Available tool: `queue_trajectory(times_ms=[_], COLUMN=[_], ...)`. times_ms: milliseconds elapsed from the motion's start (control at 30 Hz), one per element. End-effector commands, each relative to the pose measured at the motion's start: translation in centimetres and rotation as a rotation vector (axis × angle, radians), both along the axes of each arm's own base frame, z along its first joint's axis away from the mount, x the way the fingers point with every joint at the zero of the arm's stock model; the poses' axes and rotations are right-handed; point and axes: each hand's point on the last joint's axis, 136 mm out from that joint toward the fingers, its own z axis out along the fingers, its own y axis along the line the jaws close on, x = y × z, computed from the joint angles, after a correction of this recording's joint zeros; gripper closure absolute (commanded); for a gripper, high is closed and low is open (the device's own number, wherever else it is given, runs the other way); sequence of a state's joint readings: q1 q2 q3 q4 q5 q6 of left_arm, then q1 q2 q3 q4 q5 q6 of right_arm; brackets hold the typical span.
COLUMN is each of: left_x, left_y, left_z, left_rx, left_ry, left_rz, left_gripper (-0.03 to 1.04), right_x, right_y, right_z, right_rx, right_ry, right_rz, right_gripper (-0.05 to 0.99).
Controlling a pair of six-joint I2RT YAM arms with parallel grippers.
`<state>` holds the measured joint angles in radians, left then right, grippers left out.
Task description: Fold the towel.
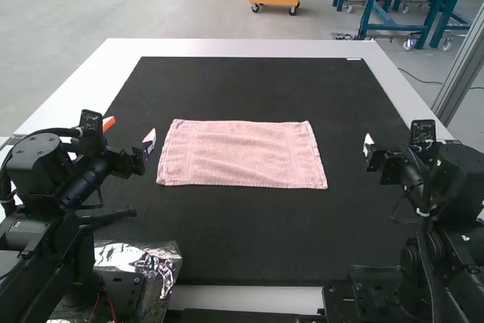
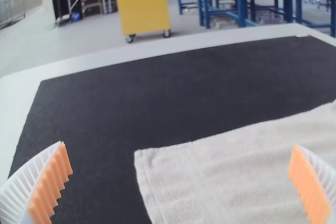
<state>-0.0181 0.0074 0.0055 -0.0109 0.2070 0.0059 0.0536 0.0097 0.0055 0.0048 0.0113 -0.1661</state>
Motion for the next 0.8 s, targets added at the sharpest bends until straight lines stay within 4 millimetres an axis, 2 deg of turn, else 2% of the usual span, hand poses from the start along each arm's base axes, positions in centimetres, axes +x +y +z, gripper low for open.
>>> queue_trajectory(times_ms=[0, 200, 267, 333, 400, 467, 600, 667, 767], left_x=[0.0, -0.1, -0.1, -0.1, -0.1, -0.1, -0.2, -0.2, -0.8], left_y=[-0.2, -0.3, -0.3, -0.3, -0.2, 0.0, 1.2, 1.9, 2.8], left_z=[-0.1, 0.1, 0.3, 0.7, 0.9, 1.7, 4.4, 5.2, 7.8], left_rx=[-0.004, 0.013, 0.091, 0.2, 0.2, 0.195, 0.194, 0.207, 0.195], left_ry=[-0.004, -0.014, -0.042, -0.085, -0.092, -0.122, -0.229, -0.261, -0.356], left_rz=[-0.01, -0.014, -0.014, -0.013, -0.009, 0.005, 0.083, 0.128, 0.194], left_gripper=[0.04, 0.04, 0.04, 0.04, 0.04, 0.04, 0.04, 0.04, 0.04], right_x=[0.0, 0.0, 0.0, 0.1, 0.0, 0.0, 0.0, -0.2, -0.7], right_y=[-0.1, 0.0, -0.1, 0.0, 0.6, 0.7, 0.6, -0.1, -1.2], right_z=[-0.2, -0.1, 0.6, 1.5, 1.5, 1.7, 3.9, 5.4, 8.3], right_rx=[-0.006, -0.013, -0.068, -0.238, -0.471, -0.567, -0.57, -0.556, -0.501], right_ry=[0.0, -0.003, -0.034, -0.077, -0.095, -0.11, -0.196, -0.246, -0.337], right_rz=[-0.002, 0.008, 0.002, 0.015, 0.059, 0.067, 0.035, -0.018, -0.106], right_gripper=[0.01, 0.01, 0.01, 0.01, 0.01, 0.01, 0.01, 0.01, 0.02])
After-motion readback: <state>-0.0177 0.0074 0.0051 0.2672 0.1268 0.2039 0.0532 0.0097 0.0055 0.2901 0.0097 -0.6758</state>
